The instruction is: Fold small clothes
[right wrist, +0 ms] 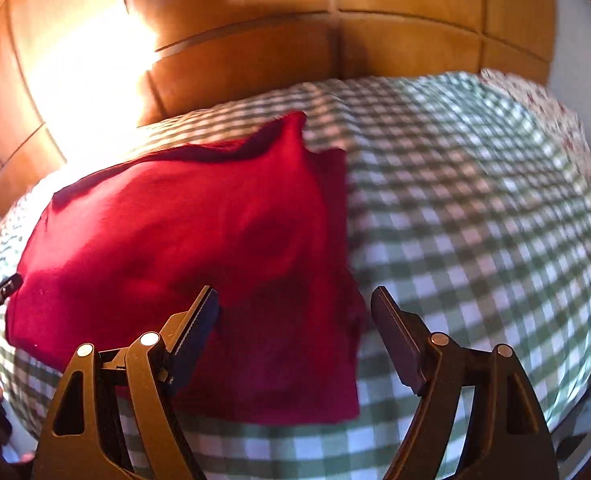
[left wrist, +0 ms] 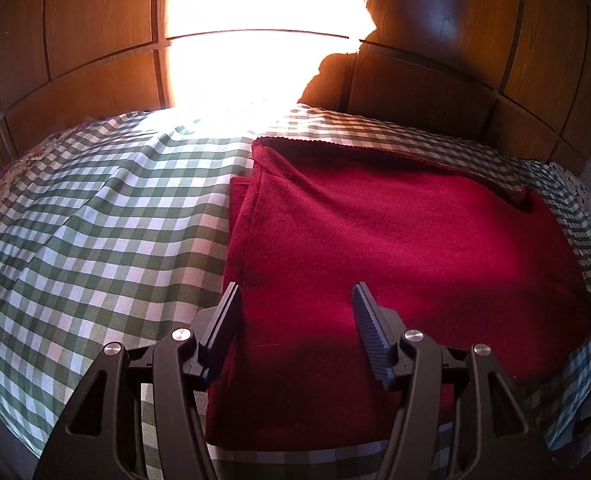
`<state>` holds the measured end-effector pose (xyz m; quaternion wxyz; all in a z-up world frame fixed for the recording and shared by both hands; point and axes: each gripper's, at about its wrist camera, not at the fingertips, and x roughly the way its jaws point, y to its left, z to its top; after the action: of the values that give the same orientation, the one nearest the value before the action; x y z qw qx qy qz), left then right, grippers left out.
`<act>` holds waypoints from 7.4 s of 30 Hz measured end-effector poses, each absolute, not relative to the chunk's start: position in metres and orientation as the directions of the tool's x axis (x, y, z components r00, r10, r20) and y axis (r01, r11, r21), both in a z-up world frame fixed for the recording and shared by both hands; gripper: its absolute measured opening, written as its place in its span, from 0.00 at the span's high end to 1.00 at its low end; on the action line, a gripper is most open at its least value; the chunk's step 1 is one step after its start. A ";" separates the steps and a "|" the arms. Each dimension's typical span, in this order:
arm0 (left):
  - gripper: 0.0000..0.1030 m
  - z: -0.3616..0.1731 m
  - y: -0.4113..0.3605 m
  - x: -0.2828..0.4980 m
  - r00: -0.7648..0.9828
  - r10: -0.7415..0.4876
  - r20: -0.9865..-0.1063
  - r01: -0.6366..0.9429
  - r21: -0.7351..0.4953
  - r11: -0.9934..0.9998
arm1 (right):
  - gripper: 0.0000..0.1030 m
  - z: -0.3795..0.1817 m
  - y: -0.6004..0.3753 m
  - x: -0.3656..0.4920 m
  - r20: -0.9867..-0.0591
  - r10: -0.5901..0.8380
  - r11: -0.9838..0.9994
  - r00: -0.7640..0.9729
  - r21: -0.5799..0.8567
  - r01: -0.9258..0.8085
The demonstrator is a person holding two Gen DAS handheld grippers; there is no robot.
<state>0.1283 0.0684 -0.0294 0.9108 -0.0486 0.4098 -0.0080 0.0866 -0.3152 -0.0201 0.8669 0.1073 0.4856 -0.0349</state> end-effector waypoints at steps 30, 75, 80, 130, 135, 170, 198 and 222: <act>0.94 -0.021 0.124 0.118 0.661 -0.192 -0.726 -0.011 -0.265 0.964 | 0.92 -0.007 -0.314 0.090 -0.836 0.101 0.974 0.540 0.195 0.119; 0.52 -0.034 0.108 0.215 0.649 -0.050 -0.759 -0.124 -0.170 0.978 | 0.84 -0.055 -0.313 0.228 -0.859 -0.133 0.987 0.495 -0.068 0.146; 0.52 -0.010 0.090 0.172 0.720 -0.117 -0.684 -0.023 -0.193 0.981 | 0.53 -0.017 -0.297 0.220 -0.797 -0.063 0.994 0.600 0.001 0.107; 0.27 -0.039 0.032 0.134 0.624 -0.079 -0.777 -0.007 -0.106 0.994 | 0.36 -0.005 -0.172 0.206 -0.821 0.187 0.960 0.539 0.037 -0.276; 0.27 -0.041 0.037 0.130 0.618 -0.082 -0.782 -0.018 -0.118 0.993 | 0.36 -0.030 -0.187 0.187 -0.860 0.039 0.980 0.509 -0.065 -0.186; 0.35 -0.042 -0.122 0.092 0.543 -0.269 -0.795 0.415 -0.024 0.909 | 0.35 -0.039 -0.370 0.067 -0.807 0.233 0.872 0.543 0.420 0.252; 0.40 -0.032 0.064 0.088 0.599 -0.269 -0.754 0.024 -0.319 0.947 | 0.72 -0.035 -0.349 0.092 -0.729 0.444 0.771 0.521 0.607 0.193; 0.43 0.001 0.162 0.104 0.586 -0.622 -0.519 0.100 -0.716 0.691 | 0.74 0.035 -0.103 0.144 -0.706 0.594 0.800 0.386 0.463 -0.383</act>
<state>0.1038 0.1623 0.0012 0.8283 -0.3271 0.3993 -0.2178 0.1437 -0.1034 0.0349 0.8249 0.1124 0.4683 0.2959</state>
